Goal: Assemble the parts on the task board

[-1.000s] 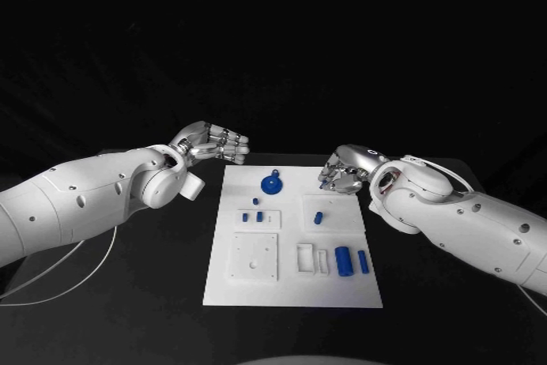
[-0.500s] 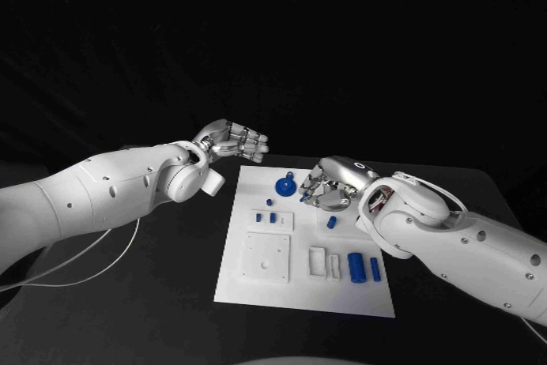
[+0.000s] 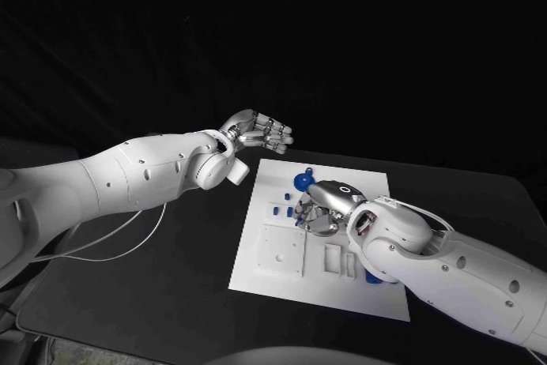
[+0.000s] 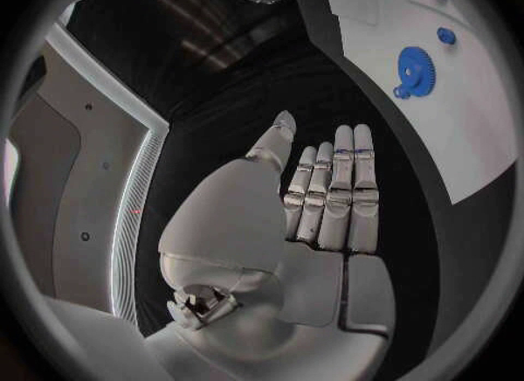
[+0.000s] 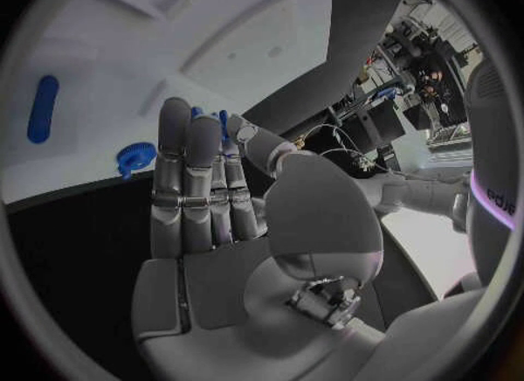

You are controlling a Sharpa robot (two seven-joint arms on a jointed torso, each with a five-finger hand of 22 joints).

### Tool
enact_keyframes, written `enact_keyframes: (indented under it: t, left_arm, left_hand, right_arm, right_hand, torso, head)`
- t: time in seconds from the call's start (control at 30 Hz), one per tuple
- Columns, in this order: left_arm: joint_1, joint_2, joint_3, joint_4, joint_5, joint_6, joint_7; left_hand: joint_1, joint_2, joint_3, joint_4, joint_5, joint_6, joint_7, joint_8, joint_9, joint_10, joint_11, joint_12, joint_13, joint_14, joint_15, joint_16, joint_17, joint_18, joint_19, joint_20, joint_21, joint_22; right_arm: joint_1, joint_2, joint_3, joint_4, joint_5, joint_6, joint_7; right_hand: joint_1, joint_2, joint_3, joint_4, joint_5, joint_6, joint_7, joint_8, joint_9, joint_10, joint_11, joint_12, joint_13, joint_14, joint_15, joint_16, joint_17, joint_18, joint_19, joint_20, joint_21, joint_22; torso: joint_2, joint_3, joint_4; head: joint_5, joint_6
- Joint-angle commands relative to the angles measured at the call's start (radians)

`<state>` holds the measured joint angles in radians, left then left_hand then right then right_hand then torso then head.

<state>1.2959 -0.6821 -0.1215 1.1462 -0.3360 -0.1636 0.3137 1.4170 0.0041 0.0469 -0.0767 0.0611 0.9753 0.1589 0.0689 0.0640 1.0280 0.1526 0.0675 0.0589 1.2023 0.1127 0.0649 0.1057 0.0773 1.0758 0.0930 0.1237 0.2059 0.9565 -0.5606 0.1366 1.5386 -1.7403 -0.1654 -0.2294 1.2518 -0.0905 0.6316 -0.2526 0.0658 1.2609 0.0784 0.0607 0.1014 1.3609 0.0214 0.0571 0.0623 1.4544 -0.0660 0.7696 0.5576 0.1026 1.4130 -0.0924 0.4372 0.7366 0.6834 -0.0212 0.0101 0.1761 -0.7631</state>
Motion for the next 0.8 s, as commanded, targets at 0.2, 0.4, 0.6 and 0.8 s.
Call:
enact_keyframes:
  t: [0.2,0.4,0.6,0.8]
  left_arm:
    - [0.000,0.006,0.001,-0.002,0.020,-0.026,0.021]
    - [-0.001,0.007,0.001,-0.004,0.022,-0.020,0.019]
    - [-0.001,0.008,0.001,-0.005,0.022,-0.019,0.014]
    - [-0.001,0.008,0.001,-0.005,0.022,-0.017,0.009]
  left_hand:
    - [0.004,-0.006,-0.001,0.008,0.000,0.000,0.003,-0.002,0.000,0.012,-0.003,-0.001,0.000,-0.011,-0.001,-0.003,0.001,0.003,-0.004,0.001,0.004,-0.006]
    - [0.003,-0.005,-0.001,0.009,0.000,0.003,0.002,-0.001,0.000,0.014,-0.004,-0.001,0.000,-0.010,-0.002,-0.003,0.001,0.003,-0.004,0.001,0.005,-0.008]
    - [0.007,-0.007,0.000,0.006,0.000,0.004,0.001,-0.002,0.000,0.015,-0.004,-0.001,0.000,-0.010,-0.002,-0.003,0.000,0.003,-0.004,0.001,0.006,-0.013]
    - [0.005,-0.008,0.000,0.006,0.000,0.003,0.002,-0.002,0.000,0.014,-0.003,-0.002,0.000,-0.013,-0.001,-0.003,0.000,0.001,-0.006,0.001,0.005,-0.015]
  right_arm:
    - [-0.013,0.021,-0.024,-0.022,-0.066,0.027,-0.026]
    - [-0.024,0.028,-0.032,-0.023,-0.071,0.021,-0.024]
    - [-0.029,0.029,-0.038,-0.024,-0.068,0.031,-0.018]
    - [-0.031,0.028,-0.047,-0.025,-0.067,0.031,-0.019]
  right_hand:
    - [-0.003,0.007,0.001,-0.006,-0.001,0.008,0.000,0.003,0.002,0.003,0.000,0.003,0.002,0.003,-0.005,-0.005,-0.002,0.015,0.012,-0.001,-0.007,0.007]
    - [-0.004,0.007,0.002,-0.007,-0.001,0.008,0.000,0.003,0.002,0.003,0.000,0.003,0.002,0.003,-0.005,-0.004,-0.003,0.015,0.013,-0.001,-0.009,0.009]
    - [-0.006,0.006,0.002,-0.008,0.002,0.008,0.000,0.003,0.003,0.004,0.000,0.003,0.002,0.003,-0.005,-0.004,-0.003,0.015,0.014,-0.001,-0.011,0.012]
    - [-0.006,0.007,0.001,-0.008,0.004,0.007,0.000,0.003,0.003,0.003,0.000,0.003,0.002,0.003,-0.005,-0.004,-0.003,0.015,0.014,-0.001,-0.013,0.013]
  torso:
    - [0.000,-0.0008,-0.0013]
    - [0.000,-0.0016,-0.0016]
    - [0.000,-0.0026,0.0004]
    - [-0.001,-0.0023,-0.0007]
  head:
    - [0.023,-0.016]
    - [0.032,-0.024]
    - [0.033,-0.035]
    - [0.036,-0.038]
